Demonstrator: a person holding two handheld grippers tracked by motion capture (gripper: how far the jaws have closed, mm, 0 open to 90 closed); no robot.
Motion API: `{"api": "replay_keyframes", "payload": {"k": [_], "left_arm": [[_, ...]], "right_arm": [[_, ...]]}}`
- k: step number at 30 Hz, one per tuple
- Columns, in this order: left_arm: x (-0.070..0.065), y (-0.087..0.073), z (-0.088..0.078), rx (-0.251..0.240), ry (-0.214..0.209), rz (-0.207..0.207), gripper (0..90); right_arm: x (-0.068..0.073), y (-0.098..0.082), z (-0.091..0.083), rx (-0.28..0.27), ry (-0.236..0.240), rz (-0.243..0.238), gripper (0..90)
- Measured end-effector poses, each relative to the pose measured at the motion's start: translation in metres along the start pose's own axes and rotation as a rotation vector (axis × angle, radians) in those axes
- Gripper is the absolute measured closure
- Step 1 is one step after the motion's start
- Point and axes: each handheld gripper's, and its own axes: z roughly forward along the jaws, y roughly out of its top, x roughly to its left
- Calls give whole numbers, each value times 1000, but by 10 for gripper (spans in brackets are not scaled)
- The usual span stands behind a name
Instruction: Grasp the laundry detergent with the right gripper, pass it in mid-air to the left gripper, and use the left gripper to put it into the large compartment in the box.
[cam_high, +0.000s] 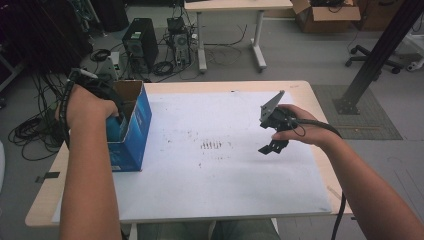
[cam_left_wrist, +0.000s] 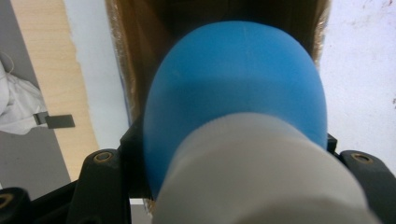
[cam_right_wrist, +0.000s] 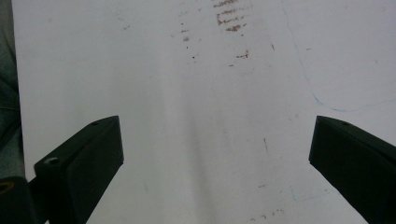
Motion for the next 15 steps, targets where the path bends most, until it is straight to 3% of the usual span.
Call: {"api": "replay_keyframes", "payload": {"k": [15], "left_arm": [[3, 1, 27, 18, 1, 4, 388]], "right_arm": [[0, 0, 4, 3, 5, 8, 32]]}}
